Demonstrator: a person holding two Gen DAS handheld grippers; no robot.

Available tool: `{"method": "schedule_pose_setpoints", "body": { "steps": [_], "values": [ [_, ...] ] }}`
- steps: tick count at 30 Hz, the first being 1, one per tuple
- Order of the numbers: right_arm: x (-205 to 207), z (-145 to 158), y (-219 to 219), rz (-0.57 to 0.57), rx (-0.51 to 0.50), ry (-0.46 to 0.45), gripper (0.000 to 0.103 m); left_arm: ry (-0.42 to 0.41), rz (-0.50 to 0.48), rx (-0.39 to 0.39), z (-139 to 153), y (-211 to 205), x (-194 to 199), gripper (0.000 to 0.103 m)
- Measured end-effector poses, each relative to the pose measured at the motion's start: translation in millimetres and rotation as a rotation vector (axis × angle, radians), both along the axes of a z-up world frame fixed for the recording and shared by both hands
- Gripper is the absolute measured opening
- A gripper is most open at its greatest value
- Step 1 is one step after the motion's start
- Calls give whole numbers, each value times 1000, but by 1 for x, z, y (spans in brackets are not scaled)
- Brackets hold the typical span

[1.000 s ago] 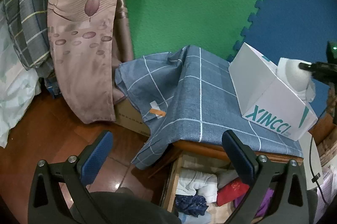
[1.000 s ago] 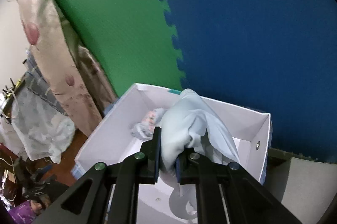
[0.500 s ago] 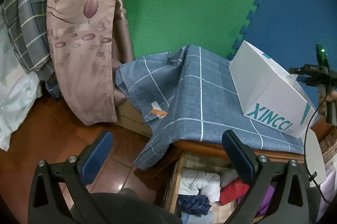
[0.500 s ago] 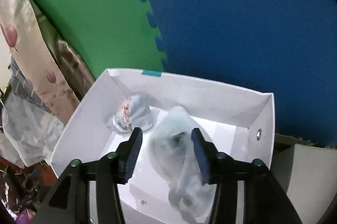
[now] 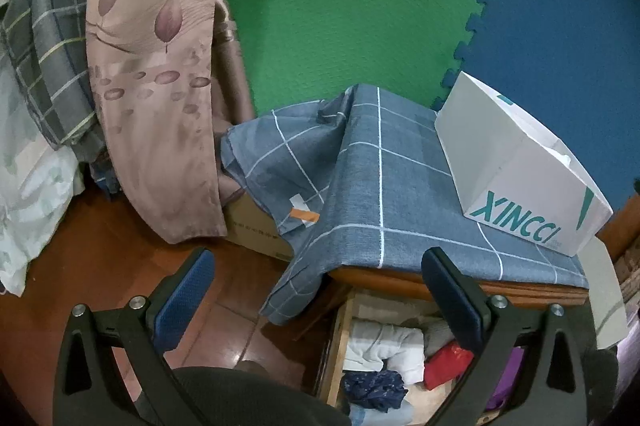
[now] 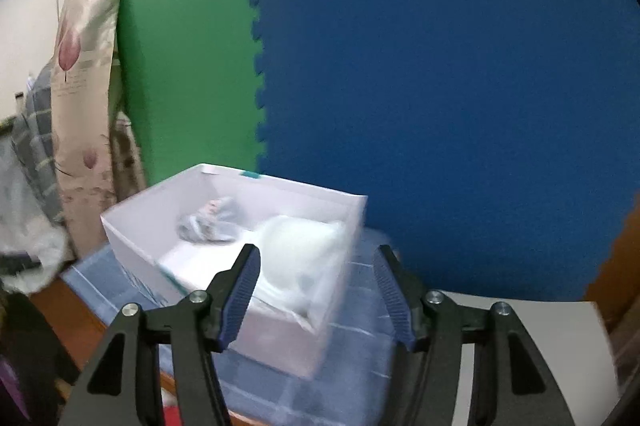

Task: Take underwear out of drawer
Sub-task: 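Carry the white bra into the shoe box and open the right gripper, then reach the left tool into the drawer toward the red sock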

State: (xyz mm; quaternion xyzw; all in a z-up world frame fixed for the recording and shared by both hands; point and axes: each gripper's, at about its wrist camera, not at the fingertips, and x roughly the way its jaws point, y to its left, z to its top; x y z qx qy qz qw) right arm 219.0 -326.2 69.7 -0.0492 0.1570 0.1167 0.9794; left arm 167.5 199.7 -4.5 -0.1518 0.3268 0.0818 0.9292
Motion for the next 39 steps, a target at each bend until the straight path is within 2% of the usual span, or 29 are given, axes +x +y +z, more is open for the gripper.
{"method": "schedule_pose_setpoints", "body": {
  "steps": [3, 5, 7, 8, 9, 11, 13, 15, 16, 19, 25, 30, 32, 34, 39],
  "values": [
    [-39, -18, -26, -82, 46, -78, 64, -15, -25, 43, 4, -11, -1, 102],
    [-58, -30, -38, -134, 70, -123, 65, -27, -65, 100, 7, -24, -3, 102],
    [-73, -45, -50, -195, 99, -164, 65, -31, -139, 161, 9, -46, -5, 102],
    [-77, -49, -54, -214, 114, -164, 69, -32, -177, 175, 9, -58, -7, 102],
    [-81, -49, -58, -250, 134, -157, 76, -34, -239, 174, 7, -74, -10, 102],
    [-91, -49, -65, -276, 159, -201, 82, -20, -351, 158, -1, -103, -11, 102],
    [-99, -49, -66, -301, 163, -237, 87, 22, -462, 182, -10, -138, -9, 102],
    [-103, -50, -65, -401, 125, -225, 92, 64, -558, 230, -20, -171, -5, 102],
    [-100, -51, -63, -417, 100, -182, 93, 100, -624, 255, -28, -192, -2, 102],
    [-90, -54, -66, -279, 109, -76, 93, 167, -731, 293, -49, -229, 8, 102],
    [-93, -53, -76, -285, 141, -91, 93, 314, -840, 335, -100, -269, 36, 102],
    [-98, -54, -79, -289, 147, -89, 93, 435, -897, 408, -144, -284, 50, 92],
    [-98, -55, -80, -286, 152, -82, 93, 461, -919, 429, -154, -288, 54, 82],
    [-96, -55, -81, -284, 158, -75, 93, 486, -941, 450, -164, -291, 59, 78],
    [-94, -56, -84, -279, 176, -66, 93, 524, -959, 520, -182, -297, 68, 77]
  ]
}}
